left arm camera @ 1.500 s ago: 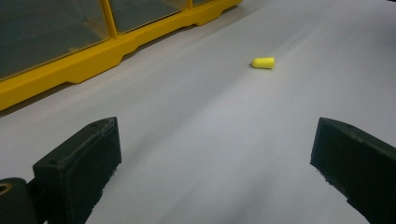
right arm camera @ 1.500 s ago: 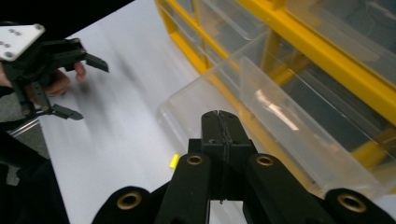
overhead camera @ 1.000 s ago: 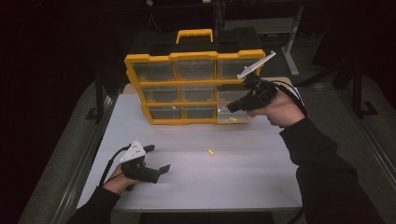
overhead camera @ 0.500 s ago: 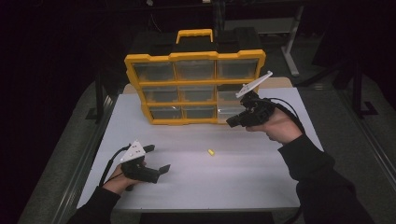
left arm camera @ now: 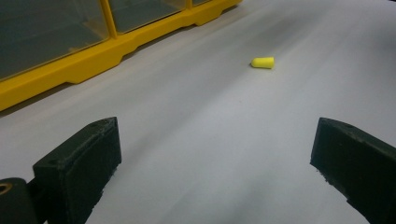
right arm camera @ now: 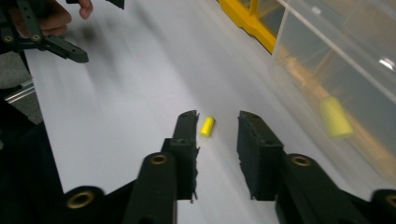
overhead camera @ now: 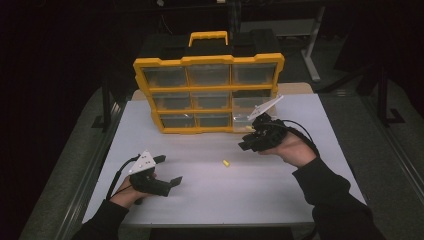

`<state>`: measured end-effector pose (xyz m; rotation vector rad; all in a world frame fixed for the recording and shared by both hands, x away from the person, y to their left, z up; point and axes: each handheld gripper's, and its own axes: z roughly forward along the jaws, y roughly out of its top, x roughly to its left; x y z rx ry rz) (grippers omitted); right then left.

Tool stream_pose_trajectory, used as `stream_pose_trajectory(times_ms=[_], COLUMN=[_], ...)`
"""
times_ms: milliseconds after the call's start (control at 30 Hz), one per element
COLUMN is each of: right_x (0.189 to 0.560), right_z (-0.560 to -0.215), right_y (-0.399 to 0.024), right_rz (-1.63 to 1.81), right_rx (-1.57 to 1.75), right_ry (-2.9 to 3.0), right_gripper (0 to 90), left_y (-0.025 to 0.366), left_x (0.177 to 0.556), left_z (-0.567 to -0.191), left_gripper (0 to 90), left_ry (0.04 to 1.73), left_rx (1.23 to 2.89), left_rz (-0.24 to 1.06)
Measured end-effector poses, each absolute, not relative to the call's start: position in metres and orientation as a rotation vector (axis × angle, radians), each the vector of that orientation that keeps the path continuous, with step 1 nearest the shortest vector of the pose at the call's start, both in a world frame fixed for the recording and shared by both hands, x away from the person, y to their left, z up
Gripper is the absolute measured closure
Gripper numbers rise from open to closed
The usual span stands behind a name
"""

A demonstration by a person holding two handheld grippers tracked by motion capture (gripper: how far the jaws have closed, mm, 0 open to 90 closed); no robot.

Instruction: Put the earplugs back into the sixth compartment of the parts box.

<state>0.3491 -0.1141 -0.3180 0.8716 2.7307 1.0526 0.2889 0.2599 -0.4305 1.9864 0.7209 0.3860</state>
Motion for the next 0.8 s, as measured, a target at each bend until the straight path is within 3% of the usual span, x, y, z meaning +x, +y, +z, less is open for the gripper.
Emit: stream_pose_trajectory(times_ms=[500,800], right_x=[0.341,0.337], right_z=[-0.351,-0.374], right_y=[-0.106,-0.100], right_rz=[1.059,1.057], right_rx=[0.884,0.895], right_ry=[2.696,2.706], right_gripper=[44.3,41.9], left_y=[0.260,0.260], left_x=[0.289,0.289], left_z=[-0.431,-0.430], left_gripper=[1.2,1.2], left_ry=[0.720,0.721], left_rx=[1.988,1.989], left_rz=[0.386,0.385])
